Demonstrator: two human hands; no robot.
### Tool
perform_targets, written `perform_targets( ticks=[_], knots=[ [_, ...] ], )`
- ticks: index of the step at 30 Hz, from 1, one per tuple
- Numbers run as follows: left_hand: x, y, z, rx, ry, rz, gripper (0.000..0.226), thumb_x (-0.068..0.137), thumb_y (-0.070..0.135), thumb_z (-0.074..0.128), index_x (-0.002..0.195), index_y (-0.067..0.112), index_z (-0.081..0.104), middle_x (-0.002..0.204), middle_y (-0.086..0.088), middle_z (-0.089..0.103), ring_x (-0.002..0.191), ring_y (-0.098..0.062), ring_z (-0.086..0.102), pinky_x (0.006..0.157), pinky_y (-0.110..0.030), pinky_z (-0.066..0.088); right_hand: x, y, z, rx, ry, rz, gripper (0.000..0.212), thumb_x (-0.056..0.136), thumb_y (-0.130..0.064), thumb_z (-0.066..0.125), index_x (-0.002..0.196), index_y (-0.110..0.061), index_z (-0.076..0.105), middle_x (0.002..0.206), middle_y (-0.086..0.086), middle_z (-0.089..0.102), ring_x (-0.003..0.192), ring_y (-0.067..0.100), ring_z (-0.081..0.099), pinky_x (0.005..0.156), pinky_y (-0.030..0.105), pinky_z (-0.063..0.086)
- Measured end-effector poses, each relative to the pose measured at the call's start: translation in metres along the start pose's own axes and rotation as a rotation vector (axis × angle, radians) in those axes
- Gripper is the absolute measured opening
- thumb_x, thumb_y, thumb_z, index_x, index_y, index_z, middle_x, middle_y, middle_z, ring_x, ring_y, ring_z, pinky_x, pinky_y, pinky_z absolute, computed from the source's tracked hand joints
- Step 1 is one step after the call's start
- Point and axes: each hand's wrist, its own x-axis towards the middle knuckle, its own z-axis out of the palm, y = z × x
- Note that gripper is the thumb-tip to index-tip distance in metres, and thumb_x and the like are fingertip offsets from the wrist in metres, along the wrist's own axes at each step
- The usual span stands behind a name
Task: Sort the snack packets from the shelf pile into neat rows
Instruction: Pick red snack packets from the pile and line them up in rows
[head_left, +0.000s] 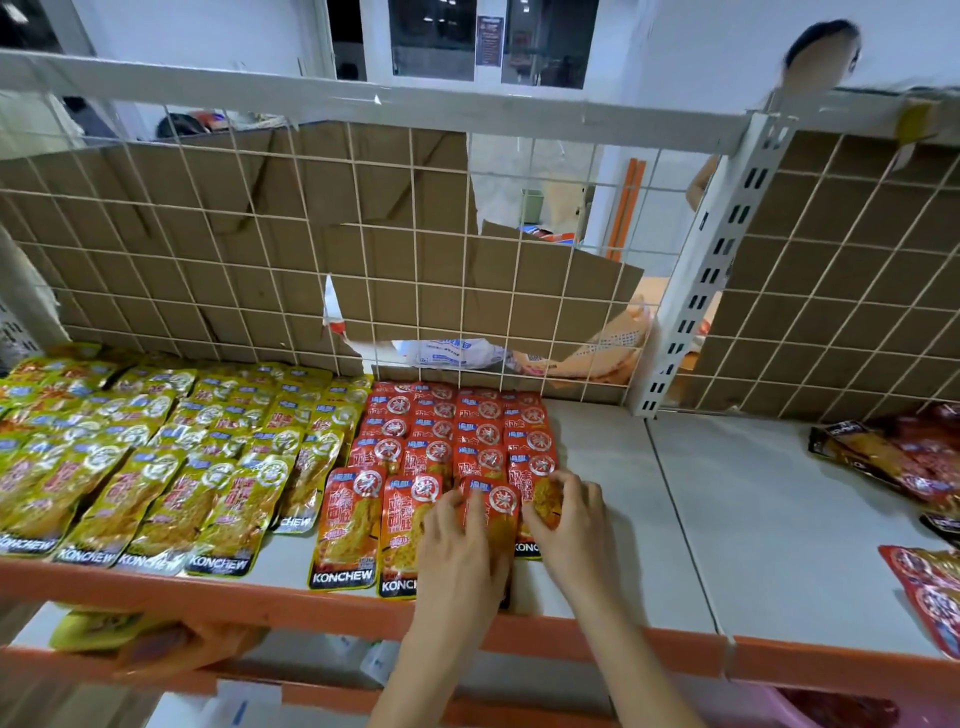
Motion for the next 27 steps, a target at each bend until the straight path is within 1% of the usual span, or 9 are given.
perform_targets(
  ticks=[2, 4, 5, 7, 10, 13, 17, 22, 27],
  knots=[
    [0.004, -0.005, -0.002, 0.041, -0.049, 0.186, 0.077, 0.057, 0.03, 0.084, 0.127, 0.016, 0.054, 0.126, -0.014, 0.052, 0.11, -0.038, 0.057, 0.083, -0.04, 0.053, 0.0, -0.001, 0.0, -0.007, -0.016, -0.009, 0.052, 0.086, -0.038, 0.064, 0.131, -0.021, 0.045, 0.123, 0.005, 0.045, 0.112, 0.02, 0.05, 0.085, 0.026, 0.044],
    [0.008, -0.011, 0.0, 0.044, -0.145, 0.254, 0.07, 0.074, 0.031, 0.073, 0.138, 0.021, 0.045, 0.144, -0.01, 0.04, 0.131, -0.038, 0.041, 0.101, -0.043, 0.041, 0.001, -0.001, 0.001, -0.019, -0.025, -0.021, 0.055, 0.087, -0.04, 0.063, 0.135, -0.022, 0.043, 0.124, 0.005, 0.044, 0.113, 0.02, 0.049, 0.086, 0.025, 0.043],
    [0.009, -0.013, 0.001, 0.045, -0.149, 0.252, 0.065, 0.077, 0.033, 0.07, 0.137, 0.022, 0.047, 0.143, -0.008, 0.043, 0.13, -0.035, 0.043, 0.101, -0.041, 0.041, 0.001, -0.001, 0.001, -0.021, -0.024, -0.025, 0.055, 0.087, -0.041, 0.063, 0.135, -0.023, 0.043, 0.123, 0.005, 0.044, 0.112, 0.02, 0.049, 0.086, 0.025, 0.043],
    [0.006, -0.015, 0.005, 0.016, -0.13, 0.205, 0.061, 0.069, 0.035, 0.076, 0.125, 0.021, 0.058, 0.129, -0.007, 0.057, 0.117, -0.031, 0.057, 0.089, -0.038, 0.051, 0.001, 0.0, 0.001, -0.025, -0.018, -0.03, 0.055, 0.086, -0.042, 0.063, 0.134, -0.024, 0.044, 0.121, 0.005, 0.045, 0.111, 0.021, 0.05, 0.087, 0.027, 0.044],
    [0.0, -0.012, 0.009, -0.036, -0.076, 0.138, 0.058, 0.064, 0.029, 0.083, 0.117, 0.019, 0.063, 0.119, -0.006, 0.061, 0.109, -0.027, 0.061, 0.079, -0.034, 0.055, 0.002, 0.002, 0.001, -0.014, -0.016, -0.017, 0.055, 0.085, -0.042, 0.064, 0.133, -0.025, 0.045, 0.119, 0.004, 0.047, 0.11, 0.022, 0.052, 0.087, 0.028, 0.044],
    [-0.001, -0.009, 0.008, -0.057, -0.041, 0.083, 0.053, 0.067, 0.028, 0.082, 0.116, 0.019, 0.063, 0.117, -0.004, 0.06, 0.106, -0.025, 0.061, 0.077, -0.032, 0.055, 0.002, 0.003, 0.002, -0.008, -0.026, 0.0, 0.055, 0.084, -0.044, 0.064, 0.133, -0.028, 0.043, 0.119, 0.001, 0.046, 0.109, 0.02, 0.052, 0.086, 0.027, 0.046],
    [0.002, -0.012, 0.008, -0.081, -0.044, 0.096, 0.058, 0.065, 0.031, 0.083, 0.118, 0.022, 0.06, 0.118, -0.001, 0.059, 0.107, -0.022, 0.061, 0.077, -0.028, 0.054, 0.002, 0.003, 0.002, -0.035, -0.029, -0.002, 0.055, 0.084, -0.045, 0.063, 0.132, -0.029, 0.041, 0.119, 0.001, 0.045, 0.107, 0.018, 0.051, 0.084, 0.027, 0.047],
    [0.003, -0.014, 0.012, -0.083, -0.068, 0.105, 0.071, 0.048, 0.037, 0.09, 0.113, 0.024, 0.065, 0.11, 0.001, 0.064, 0.099, -0.018, 0.065, 0.075, -0.026, 0.055, 0.001, 0.0, 0.001, -0.079, -0.043, 0.004, 0.053, 0.085, -0.049, 0.059, 0.131, -0.032, 0.037, 0.119, -0.003, 0.043, 0.107, 0.014, 0.05, 0.085, 0.024, 0.048],
    [0.01, -0.014, 0.008, -0.061, -0.044, 0.122, 0.066, 0.044, 0.035, 0.09, 0.106, 0.023, 0.068, 0.103, 0.001, 0.065, 0.092, -0.019, 0.066, 0.069, -0.025, 0.056, 0.002, -0.006, -0.001, -0.118, -0.043, 0.009, 0.054, 0.086, -0.05, 0.056, 0.133, -0.031, 0.036, 0.121, -0.002, 0.043, 0.108, 0.015, 0.049, 0.084, 0.024, 0.047]
  ],
)
